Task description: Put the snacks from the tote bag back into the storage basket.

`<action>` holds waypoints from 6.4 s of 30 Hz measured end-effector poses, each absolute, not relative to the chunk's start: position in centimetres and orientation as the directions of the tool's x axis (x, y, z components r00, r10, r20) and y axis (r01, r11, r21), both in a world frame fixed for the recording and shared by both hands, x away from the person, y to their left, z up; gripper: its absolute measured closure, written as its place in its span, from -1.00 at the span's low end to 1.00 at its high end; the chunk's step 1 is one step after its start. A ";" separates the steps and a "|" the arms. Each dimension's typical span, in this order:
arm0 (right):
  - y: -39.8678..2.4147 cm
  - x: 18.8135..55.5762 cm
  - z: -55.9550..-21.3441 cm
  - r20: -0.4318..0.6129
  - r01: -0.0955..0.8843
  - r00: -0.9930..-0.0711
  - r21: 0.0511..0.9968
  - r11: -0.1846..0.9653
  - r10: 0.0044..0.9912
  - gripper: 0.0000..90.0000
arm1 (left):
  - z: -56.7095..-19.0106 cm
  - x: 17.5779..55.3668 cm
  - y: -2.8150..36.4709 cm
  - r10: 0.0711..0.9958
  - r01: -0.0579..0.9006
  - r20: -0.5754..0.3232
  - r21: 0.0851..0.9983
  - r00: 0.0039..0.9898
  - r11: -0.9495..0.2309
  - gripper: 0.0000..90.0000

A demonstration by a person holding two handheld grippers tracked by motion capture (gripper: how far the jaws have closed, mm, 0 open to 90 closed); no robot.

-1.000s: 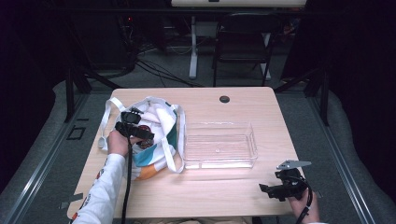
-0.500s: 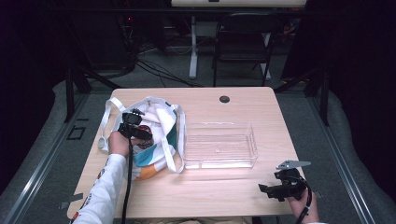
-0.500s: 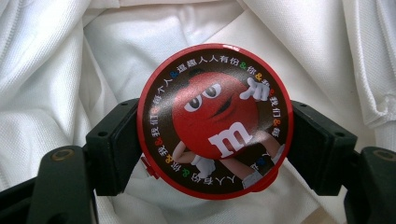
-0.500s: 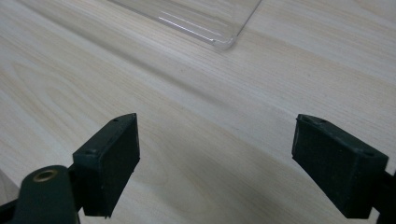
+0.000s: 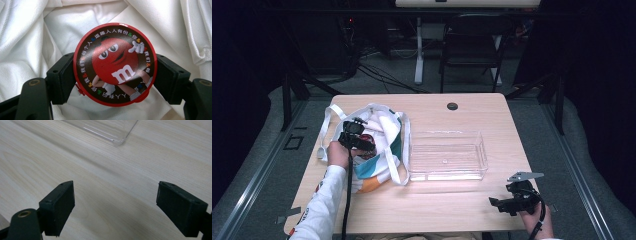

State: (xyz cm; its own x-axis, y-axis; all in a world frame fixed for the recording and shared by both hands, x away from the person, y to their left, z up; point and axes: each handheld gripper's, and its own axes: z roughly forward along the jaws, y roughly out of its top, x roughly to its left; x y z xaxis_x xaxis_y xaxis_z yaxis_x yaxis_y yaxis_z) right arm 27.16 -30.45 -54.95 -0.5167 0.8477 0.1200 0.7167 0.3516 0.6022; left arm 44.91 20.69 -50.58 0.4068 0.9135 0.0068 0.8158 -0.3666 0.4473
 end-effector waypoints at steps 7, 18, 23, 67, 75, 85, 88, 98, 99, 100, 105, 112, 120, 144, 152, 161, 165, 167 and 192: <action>-30.5 27.1 -54.9 0.124 0.717 -0.519 0.602 0.352 0.845 -0.67 | -50.0 44.8 20.9 0.912 0.814 0.011 0.446 0.409 -0.371 -0.43; -30.5 27.1 -54.9 0.117 0.717 -0.513 0.603 0.350 0.850 -0.67 | -48.7 44.3 21.2 0.906 0.803 0.006 0.462 0.423 -0.377 -0.43; -30.5 27.1 -54.9 0.116 0.716 -0.517 0.601 0.354 0.848 -0.67 | -48.3 44.2 21.4 0.905 0.800 0.005 0.466 0.425 -0.379 -0.43; -30.5 27.1 -54.9 0.112 0.715 -0.519 0.601 0.358 0.848 -0.67 | -42.0 43.0 20.1 0.868 0.746 0.023 0.501 0.496 -0.439 -0.43; -30.4 27.2 -54.9 0.108 0.715 -0.518 0.599 0.360 0.848 -0.67 | -40.3 42.8 19.4 0.861 0.732 0.030 0.513 0.508 -0.449 -0.43; -30.4 27.1 -54.9 0.111 0.713 -0.520 0.602 0.359 0.847 -0.67 | -39.1 42.6 18.1 0.841 0.707 0.035 0.524 0.540 -0.475 -0.43; -30.4 27.1 -54.9 0.112 0.713 -0.520 0.602 0.359 0.847 -0.67 | -38.7 42.4 17.6 0.835 0.698 0.036 0.529 0.550 -0.483 -0.43; -30.4 27.1 -54.9 0.110 0.713 -0.516 0.605 0.355 0.849 -0.67 | -37.8 42.0 15.7 0.808 0.667 0.040 0.541 0.587 -0.512 -0.43; -30.4 27.1 -54.9 0.110 0.713 -0.516 0.605 0.355 0.849 -0.67 | -37.8 41.9 15.5 0.806 0.665 0.042 0.540 0.591 -0.516 -0.43; -30.4 27.1 -54.9 0.108 0.713 -0.520 0.602 0.360 0.847 -0.67 | -37.7 41.9 15.3 0.803 0.662 0.041 0.542 0.595 -0.518 -0.43; -30.4 27.1 -54.9 0.108 0.711 -0.518 0.606 0.357 0.849 -0.67 | -37.4 41.7 14.1 0.785 0.645 0.043 0.545 0.618 -0.537 -0.43; -30.4 27.0 -54.9 0.105 0.710 -0.518 0.606 0.358 0.849 -0.67 | -37.1 41.4 12.4 0.761 0.622 0.037 0.552 0.647 -0.555 -0.43; -30.4 27.0 -54.8 0.108 0.712 -0.517 0.605 0.357 0.849 -0.67 | -37.1 41.2 10.6 0.732 0.598 0.032 0.553 0.680 -0.580 -0.43; -30.5 27.0 -54.8 0.107 0.713 -0.515 0.605 0.355 0.851 -0.67 | -38.0 40.7 6.8 0.675 0.558 0.012 0.551 0.738 -0.620 -0.43; -30.5 26.9 -54.8 0.108 0.713 -0.513 0.605 0.353 0.851 -0.67 | -38.5 40.6 5.9 0.661 0.551 0.001 0.549 0.751 -0.628 -0.43; -30.5 26.9 -54.8 0.106 0.712 -0.514 0.606 0.354 0.851 -0.67 | -39.4 40.5 5.0 0.647 0.550 -0.011 0.537 0.762 -0.639 -0.43; -30.5 26.9 -54.8 0.109 0.712 -0.515 0.607 0.353 0.850 -0.67 | -39.8 40.4 4.7 0.639 0.548 -0.015 0.531 0.769 -0.647 -0.43; -30.5 26.9 -54.8 0.106 0.712 -0.516 0.606 0.356 0.850 -0.67 | -40.0 40.4 4.5 0.638 0.549 -0.020 0.531 0.770 -0.646 -0.43; -30.5 26.9 -54.8 0.110 0.711 -0.517 0.608 0.354 0.849 -0.67 | -43.5 40.3 3.8 0.625 0.570 -0.067 0.493 0.778 -0.657 -0.43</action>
State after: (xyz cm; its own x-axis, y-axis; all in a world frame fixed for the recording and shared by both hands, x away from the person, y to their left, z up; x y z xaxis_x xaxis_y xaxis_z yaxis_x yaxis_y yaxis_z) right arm 26.91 -30.54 -54.75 -0.5168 0.8490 0.1105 0.7110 0.3537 0.6078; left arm 40.34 3.80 -43.49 0.7777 0.6251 -0.0666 0.5704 -0.6572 0.4927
